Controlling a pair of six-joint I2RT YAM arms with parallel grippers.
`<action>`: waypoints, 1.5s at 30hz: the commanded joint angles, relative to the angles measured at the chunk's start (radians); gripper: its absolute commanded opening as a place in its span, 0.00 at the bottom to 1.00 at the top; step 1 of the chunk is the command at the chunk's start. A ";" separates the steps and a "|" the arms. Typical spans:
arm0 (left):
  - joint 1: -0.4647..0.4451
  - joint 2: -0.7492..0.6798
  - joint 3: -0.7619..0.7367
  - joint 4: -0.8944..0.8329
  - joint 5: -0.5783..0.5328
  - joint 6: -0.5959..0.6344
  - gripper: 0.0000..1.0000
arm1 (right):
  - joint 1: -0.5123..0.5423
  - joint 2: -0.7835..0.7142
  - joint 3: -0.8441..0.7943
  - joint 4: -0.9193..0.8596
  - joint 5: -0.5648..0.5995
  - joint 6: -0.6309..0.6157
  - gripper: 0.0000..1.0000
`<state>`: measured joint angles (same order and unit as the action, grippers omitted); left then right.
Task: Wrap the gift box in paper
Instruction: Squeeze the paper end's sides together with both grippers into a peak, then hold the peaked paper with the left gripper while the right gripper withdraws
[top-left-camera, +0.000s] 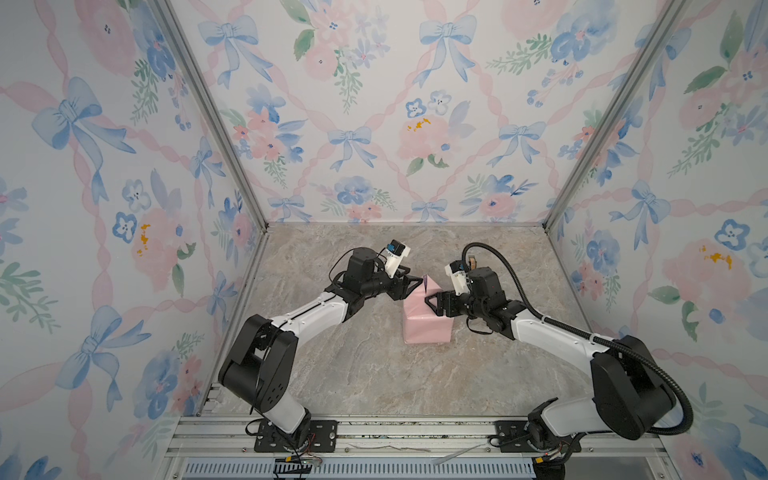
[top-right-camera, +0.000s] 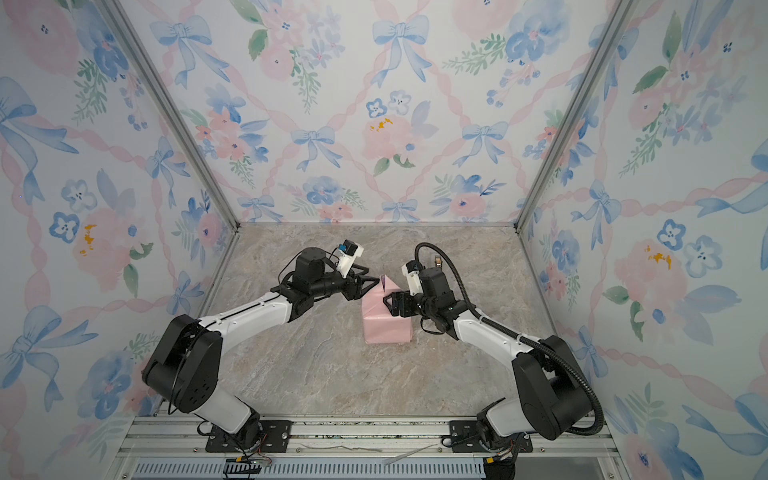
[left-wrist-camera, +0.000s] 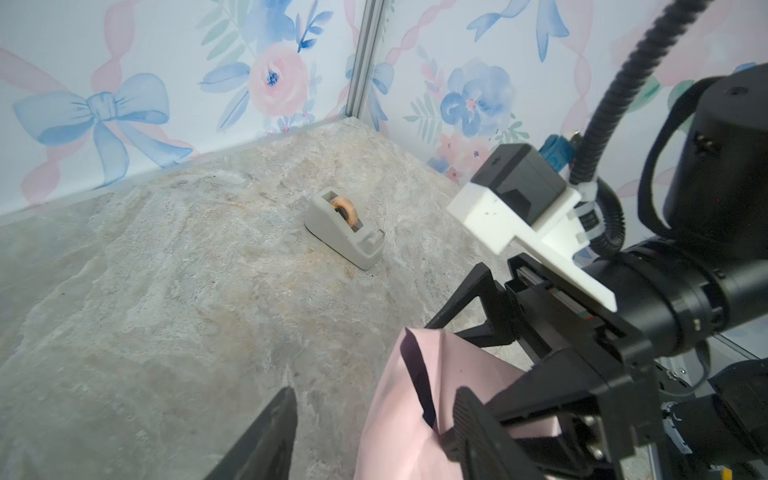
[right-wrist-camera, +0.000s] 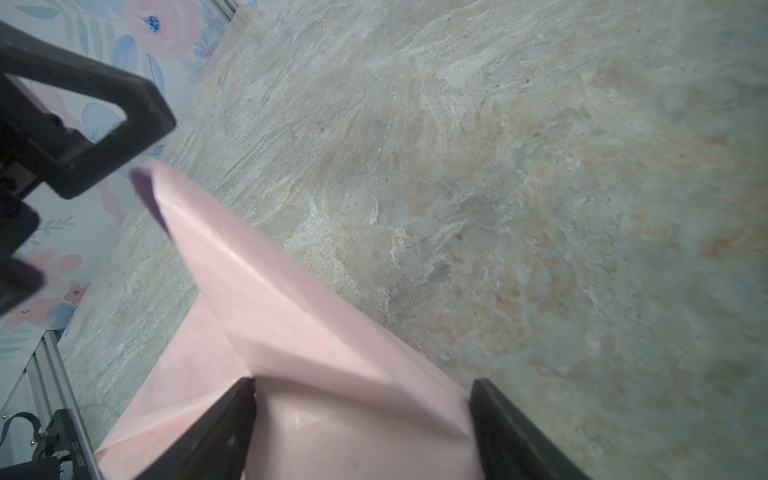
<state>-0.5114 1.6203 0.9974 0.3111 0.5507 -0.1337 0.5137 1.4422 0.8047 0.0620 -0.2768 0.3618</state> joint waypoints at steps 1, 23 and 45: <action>0.002 0.063 0.045 -0.014 0.090 0.037 0.62 | 0.020 0.009 -0.022 -0.041 0.026 -0.021 0.82; -0.007 0.237 0.117 -0.051 0.218 0.131 0.46 | 0.037 -0.062 -0.009 -0.071 0.019 -0.027 0.82; -0.029 0.205 0.122 -0.153 0.222 0.179 0.37 | 0.167 -0.575 -0.336 -0.139 0.033 0.280 0.54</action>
<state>-0.5304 1.8465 1.1252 0.2070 0.7681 0.0242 0.6472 0.8665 0.5022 -0.1169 -0.2501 0.5556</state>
